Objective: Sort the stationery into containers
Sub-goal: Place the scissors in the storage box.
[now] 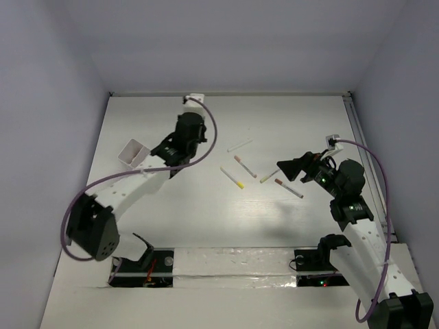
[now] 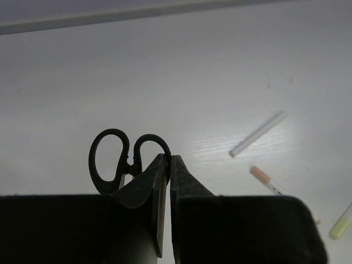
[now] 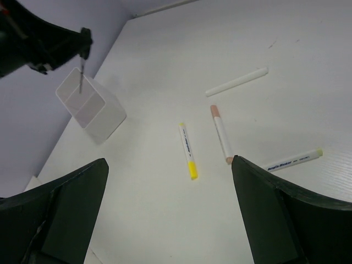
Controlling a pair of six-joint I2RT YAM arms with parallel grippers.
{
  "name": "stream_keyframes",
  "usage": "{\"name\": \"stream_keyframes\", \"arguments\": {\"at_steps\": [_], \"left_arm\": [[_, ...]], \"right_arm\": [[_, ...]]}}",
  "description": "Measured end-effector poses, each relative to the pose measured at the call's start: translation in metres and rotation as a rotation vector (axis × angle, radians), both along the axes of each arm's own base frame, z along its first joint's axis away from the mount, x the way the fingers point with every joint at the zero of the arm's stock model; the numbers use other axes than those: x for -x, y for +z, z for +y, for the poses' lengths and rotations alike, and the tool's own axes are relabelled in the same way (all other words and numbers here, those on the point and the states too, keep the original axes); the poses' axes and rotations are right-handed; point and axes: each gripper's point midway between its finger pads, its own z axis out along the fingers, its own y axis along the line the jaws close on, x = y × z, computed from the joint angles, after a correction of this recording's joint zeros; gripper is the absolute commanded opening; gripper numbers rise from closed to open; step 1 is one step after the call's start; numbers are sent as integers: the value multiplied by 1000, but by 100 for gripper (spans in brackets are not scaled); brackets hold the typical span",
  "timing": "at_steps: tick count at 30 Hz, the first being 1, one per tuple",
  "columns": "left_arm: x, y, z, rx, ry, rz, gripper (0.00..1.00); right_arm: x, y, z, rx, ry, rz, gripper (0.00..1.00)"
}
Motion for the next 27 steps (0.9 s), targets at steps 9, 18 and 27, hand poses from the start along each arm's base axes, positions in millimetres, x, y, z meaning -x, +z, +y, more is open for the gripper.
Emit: {"name": "stream_keyframes", "arguments": {"at_steps": [9,18,27], "left_arm": [[22,31,139,135,336,-125,0],[19,26,192,61,467,-158,0],[16,-5,199,-84,433,-149,0]], "right_arm": [[3,6,0,-3,2,-24,100],[5,6,0,0,0,-25,100],[6,7,-1,3,-1,-29,100]]}}
